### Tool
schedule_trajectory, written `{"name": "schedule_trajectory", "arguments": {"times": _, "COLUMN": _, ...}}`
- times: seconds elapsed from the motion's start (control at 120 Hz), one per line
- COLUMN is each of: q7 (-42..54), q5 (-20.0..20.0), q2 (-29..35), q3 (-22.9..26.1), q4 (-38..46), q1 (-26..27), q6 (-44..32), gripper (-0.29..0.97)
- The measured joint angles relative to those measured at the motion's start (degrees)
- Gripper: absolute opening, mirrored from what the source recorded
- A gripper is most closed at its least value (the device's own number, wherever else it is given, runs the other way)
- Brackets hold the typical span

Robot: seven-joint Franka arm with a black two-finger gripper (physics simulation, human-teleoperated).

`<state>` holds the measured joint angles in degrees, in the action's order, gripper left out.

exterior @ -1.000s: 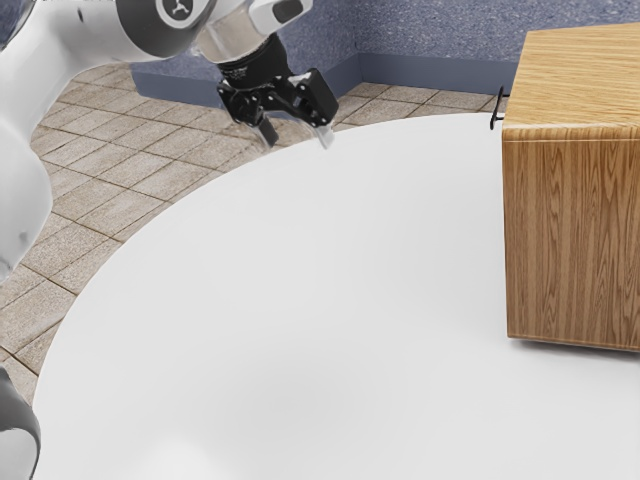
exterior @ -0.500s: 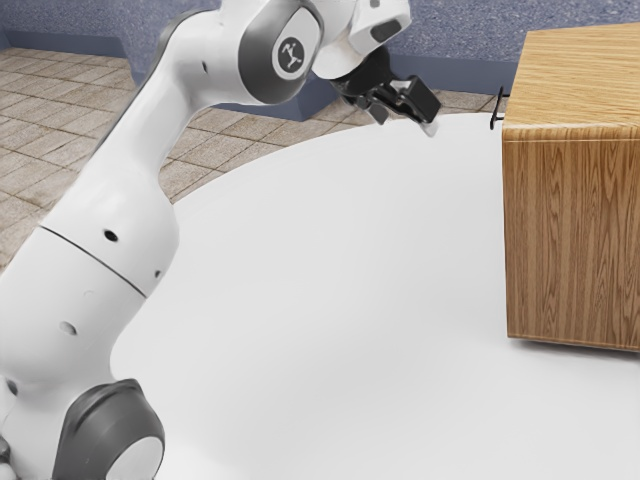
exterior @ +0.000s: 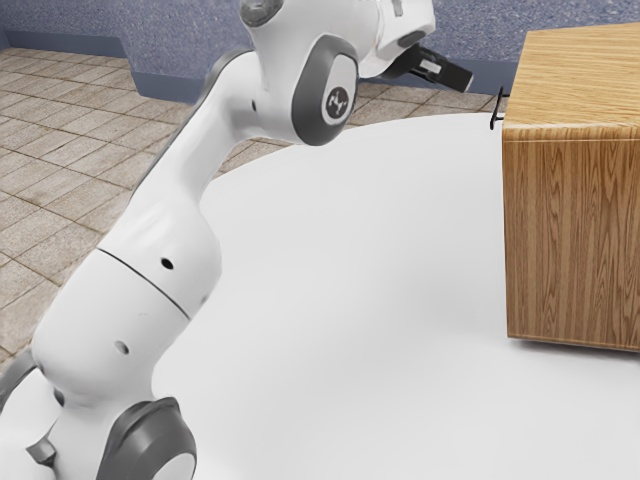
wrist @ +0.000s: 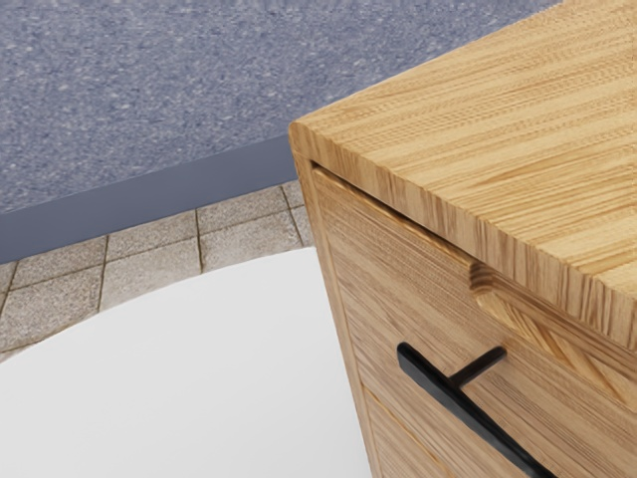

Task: Pull the drawer handle with one arm to open the drawer

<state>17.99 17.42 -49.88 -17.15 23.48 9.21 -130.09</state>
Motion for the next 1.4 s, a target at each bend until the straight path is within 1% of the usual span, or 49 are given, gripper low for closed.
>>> {"name": "schedule_trajectory", "arguments": {"times": 0.133, "q7": 1.4, "q5": 1.4, "q2": -1.5, "q3": 0.3, "q4": 0.4, "q1": 0.2, "q6": -5.9, "gripper": 0.68}}
{"name": "schedule_trajectory", "arguments": {"times": 0.258, "q7": 2.6, "q5": 4.4, "q2": -2.8, "q3": 0.3, "q4": 0.8, "q1": 0.1, "q6": -9.6, "gripper": 0.68}}
{"name": "schedule_trajectory", "arguments": {"times": 0.283, "q7": 2.9, "q5": 5.6, "q2": -2.9, "q3": 0.3, "q4": 1.0, "q1": 0.1, "q6": -10.3, "gripper": 0.68}}
{"name": "schedule_trajectory", "arguments": {"times": 0.367, "q7": 4.0, "q5": 12.1, "q2": -2.8, "q3": 0.3, "q4": 1.8, "q1": 0.0, "q6": -12.0, "gripper": 0.68}}
{"name": "schedule_trajectory", "arguments": {"times": 0.417, "q7": 4.7, "q5": 15.0, "q2": -2.7, "q3": 0.3, "q4": 2.0, "q1": 0.0, "q6": -12.7, "gripper": 0.68}}
{"name": "schedule_trajectory", "arguments": {"times": 0.55, "q7": 6.3, "q5": 20.4, "q2": -2.7, "q3": 0.3, "q4": 3.1, "q1": -0.2, "q6": -14.0, "gripper": 0.68}}
{"name": "schedule_trajectory", "arguments": {"times": 0.675, "q7": 7.6, "q5": 24.0, "q2": -2.9, "q3": 0.3, "q4": 3.9, "q1": -0.5, "q6": -14.6, "gripper": 0.68}}
{"name": "schedule_trajectory", "arguments": {"times": 0.933, "q7": 9.4, "q5": 27.1, "q2": -4.1, "q3": 0.4, "q4": 4.4, "q1": -0.7, "q6": -15.0, "gripper": 0.68}}
{"name": "schedule_trajectory", "arguments": {"times": 1.4, "q7": 10.9, "q5": 28.1, "q2": -5.2, "q3": 0.7, "q4": 5.3, "q1": -0.2, "q6": -15.2, "gripper": 0.68}}
